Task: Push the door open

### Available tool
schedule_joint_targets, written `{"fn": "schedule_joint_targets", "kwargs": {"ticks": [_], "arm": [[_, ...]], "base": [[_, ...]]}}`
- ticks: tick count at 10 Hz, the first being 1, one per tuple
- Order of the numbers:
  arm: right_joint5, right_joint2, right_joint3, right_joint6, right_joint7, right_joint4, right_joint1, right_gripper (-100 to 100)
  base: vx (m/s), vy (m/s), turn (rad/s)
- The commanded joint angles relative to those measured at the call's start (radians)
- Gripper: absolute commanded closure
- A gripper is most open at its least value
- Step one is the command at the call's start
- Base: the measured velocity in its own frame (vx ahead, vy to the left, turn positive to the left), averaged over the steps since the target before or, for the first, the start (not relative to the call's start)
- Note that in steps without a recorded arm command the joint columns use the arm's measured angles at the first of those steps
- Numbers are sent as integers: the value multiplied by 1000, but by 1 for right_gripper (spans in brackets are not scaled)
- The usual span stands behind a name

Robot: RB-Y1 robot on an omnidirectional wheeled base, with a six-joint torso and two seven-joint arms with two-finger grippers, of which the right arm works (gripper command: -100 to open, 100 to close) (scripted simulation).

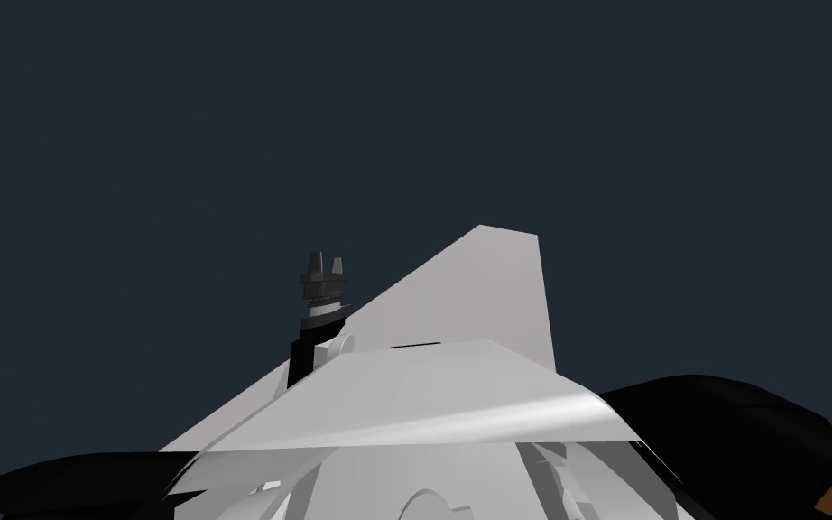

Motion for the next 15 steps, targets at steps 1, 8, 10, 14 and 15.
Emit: {"fn": "schedule_joint_targets", "kwargs": {"ticks": [1, 8, 10, 14, 15], "arm": [[3, 9, 3, -14, -12, 35, -10, -100], [24, 0, 31, 42, 34, 105, -14, -100], [24, 0, 31, 42, 34, 13, -14, -100], [24, 0, 31, 42, 34, 52, -14, -100], [24, 0, 31, 42, 34, 83, -14, -100]], "base": [[-6, -2, 17], [-18, -4, -236], [-13, -2, -72], [0, 0, 5], [0, 0, 0]]}}
